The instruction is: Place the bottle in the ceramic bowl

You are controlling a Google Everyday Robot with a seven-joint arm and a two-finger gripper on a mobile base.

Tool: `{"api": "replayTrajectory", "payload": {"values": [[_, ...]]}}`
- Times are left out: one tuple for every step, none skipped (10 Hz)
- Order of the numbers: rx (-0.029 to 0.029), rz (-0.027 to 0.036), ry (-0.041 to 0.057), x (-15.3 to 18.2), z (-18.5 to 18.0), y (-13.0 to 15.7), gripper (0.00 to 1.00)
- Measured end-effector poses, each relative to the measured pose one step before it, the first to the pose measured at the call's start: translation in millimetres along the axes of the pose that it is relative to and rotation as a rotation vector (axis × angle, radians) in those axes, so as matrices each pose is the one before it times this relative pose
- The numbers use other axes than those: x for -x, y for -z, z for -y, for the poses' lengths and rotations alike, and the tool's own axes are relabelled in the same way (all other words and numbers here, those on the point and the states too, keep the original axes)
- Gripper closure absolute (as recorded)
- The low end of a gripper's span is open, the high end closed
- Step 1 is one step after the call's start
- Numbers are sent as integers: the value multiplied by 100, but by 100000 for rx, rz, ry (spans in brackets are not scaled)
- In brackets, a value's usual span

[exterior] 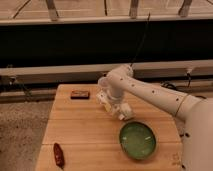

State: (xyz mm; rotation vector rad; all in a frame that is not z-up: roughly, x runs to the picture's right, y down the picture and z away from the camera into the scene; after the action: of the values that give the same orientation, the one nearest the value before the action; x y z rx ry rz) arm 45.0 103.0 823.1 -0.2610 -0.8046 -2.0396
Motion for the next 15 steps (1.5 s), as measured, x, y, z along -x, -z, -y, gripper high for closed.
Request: {"api": "replayTrajectory", "payload": {"values": [[-21,-121,609,174,124,234,100],[-67,70,219,603,-209,79,100],[127,550,-72,1175,-551,260,100],[-187,151,460,616,173,64,100],[-208,-116,573,413,339,137,100],[8,311,-127,1082,-176,171,100],[-96,36,269,316,-44,69,100],[-340,-212,687,146,61,-14,100],[29,118,58,907,-388,18,100],[-241,476,43,1304,-343,82,100],[-288,-200,482,769,-77,122,100],[-147,88,35,574,-77,22,100],[-109,-223,-64,370,-116,57,100],[-401,-22,187,384,-35,-34,100],[-179,116,-127,551,-244,28,100]]}}
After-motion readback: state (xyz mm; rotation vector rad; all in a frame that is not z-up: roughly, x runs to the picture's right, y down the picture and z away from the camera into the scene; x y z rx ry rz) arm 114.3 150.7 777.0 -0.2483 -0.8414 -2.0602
